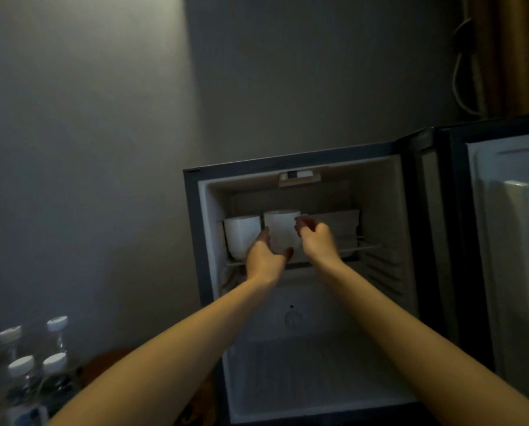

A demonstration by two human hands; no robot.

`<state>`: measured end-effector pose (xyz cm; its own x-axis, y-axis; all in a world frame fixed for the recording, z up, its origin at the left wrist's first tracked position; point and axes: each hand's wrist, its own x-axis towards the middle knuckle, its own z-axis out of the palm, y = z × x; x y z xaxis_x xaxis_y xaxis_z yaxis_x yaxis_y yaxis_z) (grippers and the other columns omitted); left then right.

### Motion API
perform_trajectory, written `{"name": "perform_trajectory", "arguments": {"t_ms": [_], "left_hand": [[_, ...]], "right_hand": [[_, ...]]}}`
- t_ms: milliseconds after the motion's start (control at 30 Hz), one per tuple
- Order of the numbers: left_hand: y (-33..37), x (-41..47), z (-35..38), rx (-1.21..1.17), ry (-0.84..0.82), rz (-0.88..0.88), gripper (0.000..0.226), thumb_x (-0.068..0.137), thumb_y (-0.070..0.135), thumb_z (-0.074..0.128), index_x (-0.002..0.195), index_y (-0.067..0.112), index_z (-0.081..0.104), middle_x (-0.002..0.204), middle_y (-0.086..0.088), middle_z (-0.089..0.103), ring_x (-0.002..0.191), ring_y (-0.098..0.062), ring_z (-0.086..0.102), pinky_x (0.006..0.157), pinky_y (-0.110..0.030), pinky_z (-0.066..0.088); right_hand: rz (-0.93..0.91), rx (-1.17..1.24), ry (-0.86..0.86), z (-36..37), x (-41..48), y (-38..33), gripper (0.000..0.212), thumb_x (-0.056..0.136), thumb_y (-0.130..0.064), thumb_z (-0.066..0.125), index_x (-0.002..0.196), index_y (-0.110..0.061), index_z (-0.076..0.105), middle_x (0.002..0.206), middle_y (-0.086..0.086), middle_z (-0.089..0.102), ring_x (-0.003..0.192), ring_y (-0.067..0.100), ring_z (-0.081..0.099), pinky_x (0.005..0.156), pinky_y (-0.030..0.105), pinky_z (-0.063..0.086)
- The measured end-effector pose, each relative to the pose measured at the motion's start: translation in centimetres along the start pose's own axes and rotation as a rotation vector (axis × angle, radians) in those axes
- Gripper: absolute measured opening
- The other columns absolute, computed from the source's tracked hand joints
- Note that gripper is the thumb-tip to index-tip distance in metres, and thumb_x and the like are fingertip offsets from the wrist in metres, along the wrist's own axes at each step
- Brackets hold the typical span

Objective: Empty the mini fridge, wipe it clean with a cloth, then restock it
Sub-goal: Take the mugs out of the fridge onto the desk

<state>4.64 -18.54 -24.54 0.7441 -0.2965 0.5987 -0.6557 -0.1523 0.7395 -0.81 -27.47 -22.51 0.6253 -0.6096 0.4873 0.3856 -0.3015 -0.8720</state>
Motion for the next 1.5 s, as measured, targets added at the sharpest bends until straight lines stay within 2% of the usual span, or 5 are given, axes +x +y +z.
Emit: {"name": "perform_trajectory", "arguments": {"t_ms": [433,633,1067,1200,1500], "left_hand": [[-0.6,3.3,2.4,0.029,0.101,0.026,0.061,0.082,0.023,0.073,0.136,0.016,0.044,0.134,-0.009,0.056,0.124,-0.027,0.052,0.102,-0.037,0.043],[-1.3,4.6,2.5,0.036,0.073,0.041,0.070,0.079,0.031,0.076,0.138,0.014,0.043,0.136,-0.008,0.054,0.125,-0.028,0.051,0.102,-0.039,0.043],[-1.3,4.8,5.4,0.199,0.285,0.165,0.081,0.072,0.048,0.078,0.134,0.008,0.046,0.134,-0.014,0.046,0.122,-0.031,0.047,0.092,-0.032,0.037],[-1.3,4.8,5.5,0.226,0.294,0.171,0.078,0.072,0.047,0.078,0.131,0.007,0.047,0.133,-0.015,0.045,0.120,-0.033,0.047,0.091,-0.035,0.038],[-1.6,4.6,5.7,0.195,0.311,0.181,0.077,0.073,0.047,0.077,0.133,0.009,0.047,0.136,-0.012,0.038,0.122,-0.033,0.046,0.094,-0.034,0.040]], "right_hand": [[0.220,-0.015,0.006,2.0,7.5,1.7,0.041,0.104,-0.019,0.028,0.128,0.004,0.052,0.134,0.025,0.052,0.122,0.037,0.051,0.098,0.038,0.045],[0.259,0.114,-0.024,1.8,9.3,2.6,0.028,0.103,-0.029,0.034,0.093,-0.014,0.056,0.077,0.007,0.051,0.061,0.023,0.049,0.049,0.025,0.037],[0.415,0.546,-0.106,1.1,13.4,5.0,0.041,0.105,-0.036,0.034,0.100,-0.003,0.059,0.100,0.012,0.060,0.087,0.026,0.057,0.077,0.028,0.051],[0.390,0.675,-0.106,1.4,13.5,5.0,0.050,0.105,-0.036,0.033,0.141,-0.003,0.045,0.144,0.012,0.047,0.133,0.032,0.043,0.107,0.039,0.035],[0.324,0.582,-0.019,1.7,13.8,5.1,0.047,0.100,-0.041,0.046,0.128,-0.006,0.057,0.132,0.013,0.058,0.118,0.034,0.054,0.099,0.044,0.046]]}}
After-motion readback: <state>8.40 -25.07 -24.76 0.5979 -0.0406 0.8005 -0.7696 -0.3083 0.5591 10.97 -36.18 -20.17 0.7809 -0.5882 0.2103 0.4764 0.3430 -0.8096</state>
